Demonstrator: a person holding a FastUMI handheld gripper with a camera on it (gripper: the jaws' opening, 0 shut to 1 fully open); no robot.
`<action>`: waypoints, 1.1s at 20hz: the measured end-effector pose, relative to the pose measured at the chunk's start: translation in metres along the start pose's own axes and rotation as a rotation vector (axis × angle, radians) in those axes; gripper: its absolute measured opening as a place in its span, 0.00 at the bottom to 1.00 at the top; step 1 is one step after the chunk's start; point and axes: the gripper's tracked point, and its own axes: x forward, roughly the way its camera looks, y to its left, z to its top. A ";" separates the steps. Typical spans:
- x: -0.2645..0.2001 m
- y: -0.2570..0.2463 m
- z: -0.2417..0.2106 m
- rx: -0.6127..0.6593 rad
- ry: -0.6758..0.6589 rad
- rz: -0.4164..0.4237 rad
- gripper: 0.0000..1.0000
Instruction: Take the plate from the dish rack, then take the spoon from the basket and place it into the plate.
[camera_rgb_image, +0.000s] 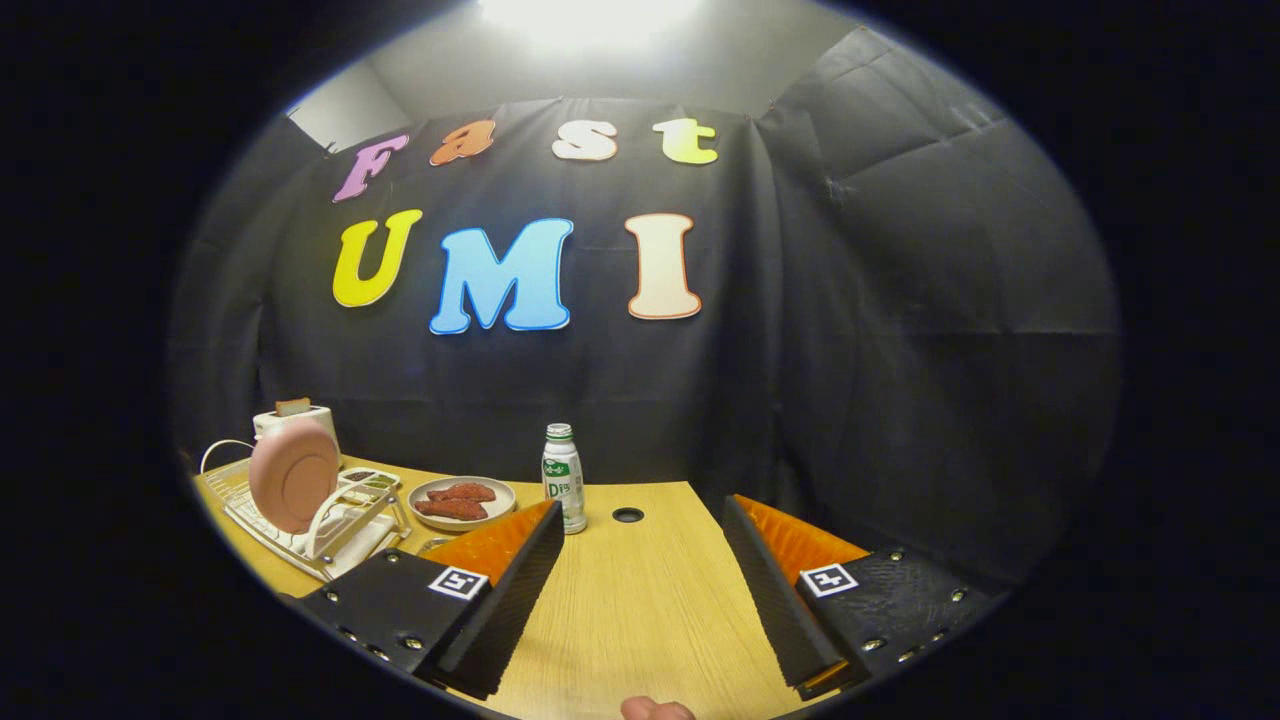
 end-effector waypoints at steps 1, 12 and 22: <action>-0.007 0.005 0.016 -0.009 -0.010 0.005 0.98; -0.016 0.113 0.102 0.075 -0.025 0.074 0.98; -0.001 0.205 0.103 0.092 0.162 0.152 0.98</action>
